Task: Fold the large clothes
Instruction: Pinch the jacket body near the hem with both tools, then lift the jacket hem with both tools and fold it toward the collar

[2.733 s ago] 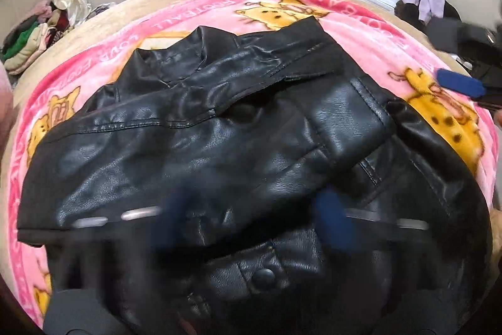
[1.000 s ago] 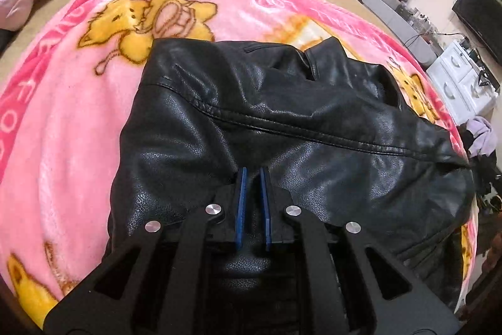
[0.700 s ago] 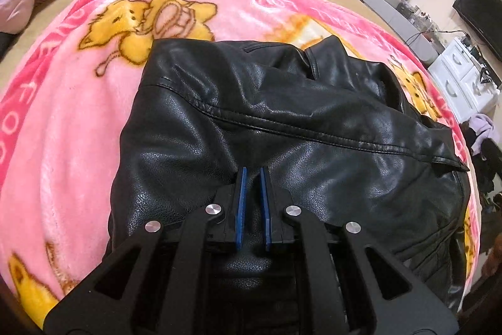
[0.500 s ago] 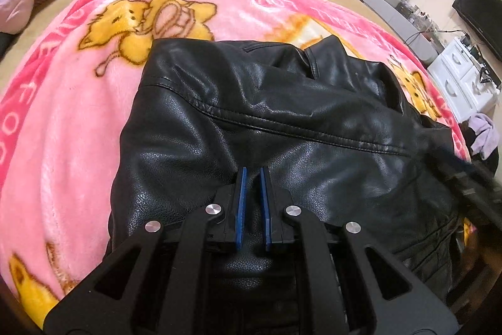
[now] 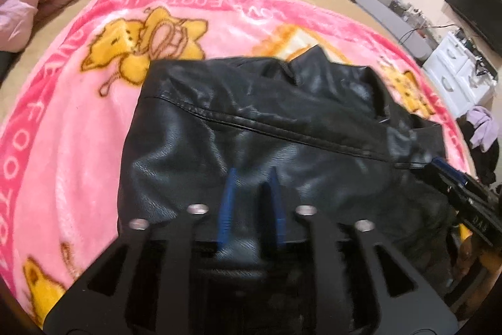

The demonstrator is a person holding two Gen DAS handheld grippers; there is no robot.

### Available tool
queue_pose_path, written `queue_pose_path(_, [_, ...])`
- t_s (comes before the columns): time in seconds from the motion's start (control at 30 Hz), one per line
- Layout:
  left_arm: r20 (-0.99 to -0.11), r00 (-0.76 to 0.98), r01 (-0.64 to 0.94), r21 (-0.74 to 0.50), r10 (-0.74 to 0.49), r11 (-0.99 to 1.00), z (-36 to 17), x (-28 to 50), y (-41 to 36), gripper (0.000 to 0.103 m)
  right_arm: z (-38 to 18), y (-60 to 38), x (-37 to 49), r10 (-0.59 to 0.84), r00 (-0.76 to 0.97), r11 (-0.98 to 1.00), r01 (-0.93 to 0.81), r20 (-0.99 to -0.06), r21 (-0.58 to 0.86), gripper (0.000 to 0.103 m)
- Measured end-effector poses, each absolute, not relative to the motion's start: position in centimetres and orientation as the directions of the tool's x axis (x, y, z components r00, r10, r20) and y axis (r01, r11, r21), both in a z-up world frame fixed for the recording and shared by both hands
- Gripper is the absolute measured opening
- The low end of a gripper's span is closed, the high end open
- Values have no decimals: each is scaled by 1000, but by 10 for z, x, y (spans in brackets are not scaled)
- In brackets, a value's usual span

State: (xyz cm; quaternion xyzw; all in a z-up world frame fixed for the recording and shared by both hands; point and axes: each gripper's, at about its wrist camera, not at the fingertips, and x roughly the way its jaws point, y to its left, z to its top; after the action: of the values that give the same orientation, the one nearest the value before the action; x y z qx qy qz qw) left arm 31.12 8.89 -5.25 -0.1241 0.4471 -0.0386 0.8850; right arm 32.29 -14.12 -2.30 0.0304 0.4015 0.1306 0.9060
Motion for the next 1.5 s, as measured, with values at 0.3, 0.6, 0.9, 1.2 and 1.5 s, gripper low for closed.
queue_pose_path(0.3, [-766,624,-14,-209,-155,978,-29,287,76,52,-8,-136,290,294,662,954,-249,-689,167,59])
queue_pose_path(0.6, [-844,535,-9,-49,-36,999,-66,275,60,30,-10,-111,281,300,655,947,-293,-693,133,59])
queue_pose_path(0.9, [-841,534,-6,-101,-83,995,-64,273,64,30,-69,-126,299,227,534,971,-186,-815,149,53])
queue_pose_path(1.2, [-819,555,17,-167,-148,986,-47,261,66,49,-36,-131,273,270,609,963,-191,-746,192,75])
queue_pose_path(1.5, [-791,596,0,-169,-136,986,-30,250,70,88,-17,-141,252,251,648,968,-154,-719,199,96])
